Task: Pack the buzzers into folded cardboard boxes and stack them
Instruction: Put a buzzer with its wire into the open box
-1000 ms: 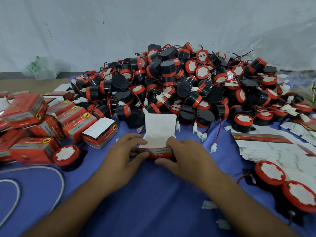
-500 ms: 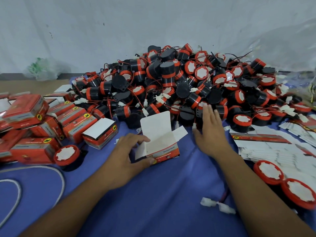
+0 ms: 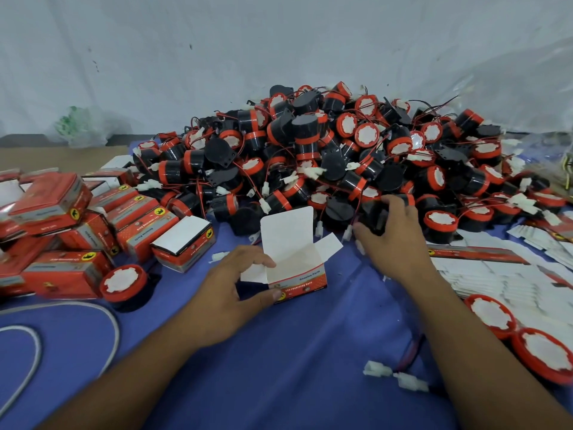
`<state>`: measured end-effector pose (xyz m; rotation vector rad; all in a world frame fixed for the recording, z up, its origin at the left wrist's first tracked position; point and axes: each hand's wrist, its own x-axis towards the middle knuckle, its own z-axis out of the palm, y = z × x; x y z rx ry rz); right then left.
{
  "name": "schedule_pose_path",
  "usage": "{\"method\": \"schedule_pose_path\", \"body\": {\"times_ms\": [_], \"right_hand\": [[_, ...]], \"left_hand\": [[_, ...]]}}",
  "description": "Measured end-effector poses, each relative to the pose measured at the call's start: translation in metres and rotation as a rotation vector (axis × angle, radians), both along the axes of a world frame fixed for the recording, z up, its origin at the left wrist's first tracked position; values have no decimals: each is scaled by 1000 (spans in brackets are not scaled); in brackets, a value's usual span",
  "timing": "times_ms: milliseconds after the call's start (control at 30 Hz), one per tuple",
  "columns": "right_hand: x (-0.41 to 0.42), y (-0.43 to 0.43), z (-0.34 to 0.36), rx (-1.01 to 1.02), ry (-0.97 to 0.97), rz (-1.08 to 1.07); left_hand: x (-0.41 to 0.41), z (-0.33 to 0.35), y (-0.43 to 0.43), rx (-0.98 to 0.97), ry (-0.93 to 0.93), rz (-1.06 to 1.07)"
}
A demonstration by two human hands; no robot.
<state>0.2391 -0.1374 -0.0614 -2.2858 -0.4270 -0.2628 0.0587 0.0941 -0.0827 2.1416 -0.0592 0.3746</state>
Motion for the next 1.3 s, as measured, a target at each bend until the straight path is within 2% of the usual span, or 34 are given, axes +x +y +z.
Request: {"method": "schedule_pose_path", "body": {"times_ms": [133,200,267,400,433,567,667,733,833,900,967,1100,1167,1300], "right_hand": [[-25,5,22,762,343,249],[-40,14,27,881,324,367],[-56,25,25,835,285,487],[-65,28,13,277,167,558],[-65,27,11,197,125,572],[-66,24,14,75,-43,617],[-62,22,16,-84,-169,550],[-61,20,17,-44,-153,512],[-65,24,15,284,6,452],[-68,29,12,411,102,424],[-68,30,7,353,114,466],[-62,24,2,-65,-10,584],[-61,23,2,-206,-58,607],[-65,22,8,-89,-99,658]], "left_hand": [[-1,0,0,17,1,31],[0,0,0,42,4,40],[0,1,0,51,0,42],[0,2,0,61,-45,26],[-1,4,0,79,-60,12],[1,5,-2,136,-103,-41],[2,5,-2,129,-101,-33],[2,4,-1,128,-92,-36],[2,2,-1,83,-62,-48],[2,1,0,41,-57,-61],[2,0,1,16,-57,-67],[2,0,1,77,-79,-36],[2,0,0,100,-88,-21],[3,2,0,109,-89,27]]}}
